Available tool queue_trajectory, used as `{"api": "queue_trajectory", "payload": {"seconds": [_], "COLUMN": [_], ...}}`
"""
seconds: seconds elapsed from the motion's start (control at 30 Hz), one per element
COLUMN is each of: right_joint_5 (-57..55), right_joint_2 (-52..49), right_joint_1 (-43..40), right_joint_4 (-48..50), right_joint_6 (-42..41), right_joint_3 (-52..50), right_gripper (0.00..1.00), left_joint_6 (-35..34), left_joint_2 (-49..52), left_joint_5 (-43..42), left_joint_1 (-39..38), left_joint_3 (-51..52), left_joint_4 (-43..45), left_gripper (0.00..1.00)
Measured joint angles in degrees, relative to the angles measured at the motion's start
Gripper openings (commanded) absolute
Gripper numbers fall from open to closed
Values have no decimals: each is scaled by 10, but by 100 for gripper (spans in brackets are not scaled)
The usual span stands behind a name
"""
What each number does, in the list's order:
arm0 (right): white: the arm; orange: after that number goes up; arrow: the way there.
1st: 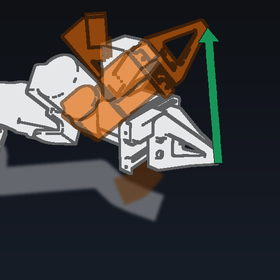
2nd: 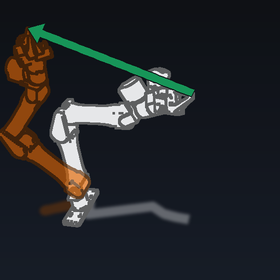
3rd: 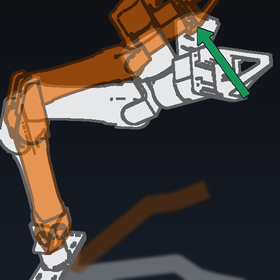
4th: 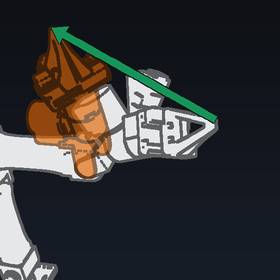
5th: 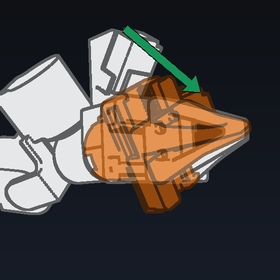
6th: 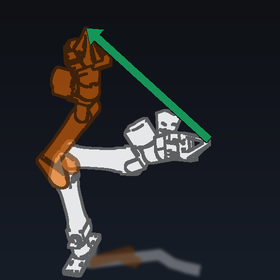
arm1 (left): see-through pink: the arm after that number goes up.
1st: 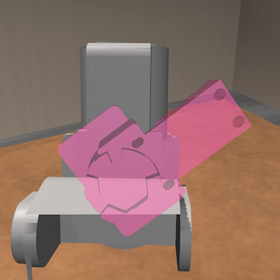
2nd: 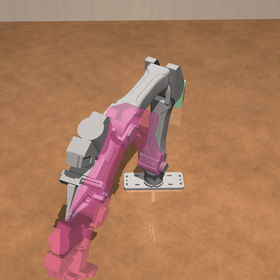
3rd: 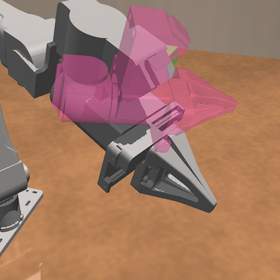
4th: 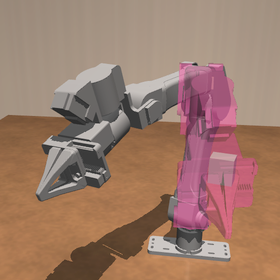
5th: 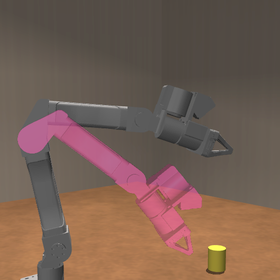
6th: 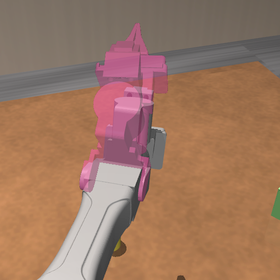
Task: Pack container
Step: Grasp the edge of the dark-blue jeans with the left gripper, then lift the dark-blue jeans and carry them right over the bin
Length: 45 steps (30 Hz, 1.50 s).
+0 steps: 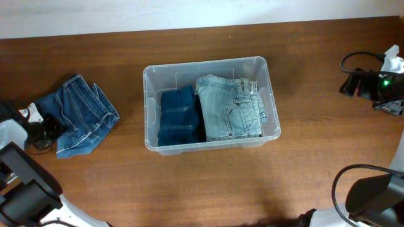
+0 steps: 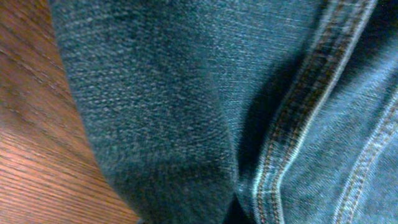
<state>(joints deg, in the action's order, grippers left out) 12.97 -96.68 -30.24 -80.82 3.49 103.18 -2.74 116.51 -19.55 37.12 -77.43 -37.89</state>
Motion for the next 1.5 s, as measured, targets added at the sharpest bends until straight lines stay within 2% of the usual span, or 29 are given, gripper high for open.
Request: {"api": "queue_trajectory", "payload": {"seconds": [0.27,0.5,0.67,1.17,1.3,1.5], "right_joint_5": [0,0,0,0,0,0], "right_joint_2": [0,0,0,0,0,0], "right_joint_1": [0,0,0,0,0,0], "right_joint_4": [0,0,0,0,0,0], "right_joint_6": [0,0,0,0,0,0], "right_joint_3": [0,0,0,0,0,0], "right_gripper": [98,99,99,99,98,99], "left_joint_6": [2,2,2,-39,-56,-85], "left_joint_2": [13,30,24,-195,-240,-278], "left_joint_5": [-40,-104,-115,-107,-105,-116], "left_joint_1": [17,30,30,21,-11,-121], "left_joint_3": [-21,-67,-100,-134,-149,-192], "left_joint_4": [-32,-149,-188,-202,-203,-208], "left_gripper": [1,1,1,1,0,1]}}
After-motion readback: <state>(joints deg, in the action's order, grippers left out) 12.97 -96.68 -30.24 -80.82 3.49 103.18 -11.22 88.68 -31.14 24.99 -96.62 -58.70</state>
